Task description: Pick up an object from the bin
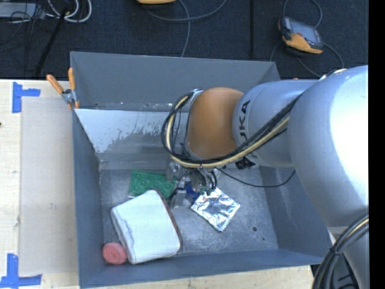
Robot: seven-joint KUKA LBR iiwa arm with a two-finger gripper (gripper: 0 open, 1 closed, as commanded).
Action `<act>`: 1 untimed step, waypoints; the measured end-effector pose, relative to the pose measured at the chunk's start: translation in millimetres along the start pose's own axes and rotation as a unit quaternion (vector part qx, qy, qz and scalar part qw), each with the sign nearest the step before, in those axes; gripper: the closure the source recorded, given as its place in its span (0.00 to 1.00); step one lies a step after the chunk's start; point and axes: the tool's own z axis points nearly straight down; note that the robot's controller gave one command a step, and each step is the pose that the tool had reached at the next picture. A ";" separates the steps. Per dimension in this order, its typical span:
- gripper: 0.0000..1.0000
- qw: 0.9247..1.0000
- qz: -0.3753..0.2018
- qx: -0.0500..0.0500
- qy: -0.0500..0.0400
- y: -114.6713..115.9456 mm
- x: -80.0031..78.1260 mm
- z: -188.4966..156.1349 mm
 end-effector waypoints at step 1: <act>1.00 1.000 0.001 0.001 0.000 -0.2 -3.0 -79.0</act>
Offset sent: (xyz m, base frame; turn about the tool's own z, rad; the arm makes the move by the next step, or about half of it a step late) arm 0.0001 0.0001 0.0744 0.0000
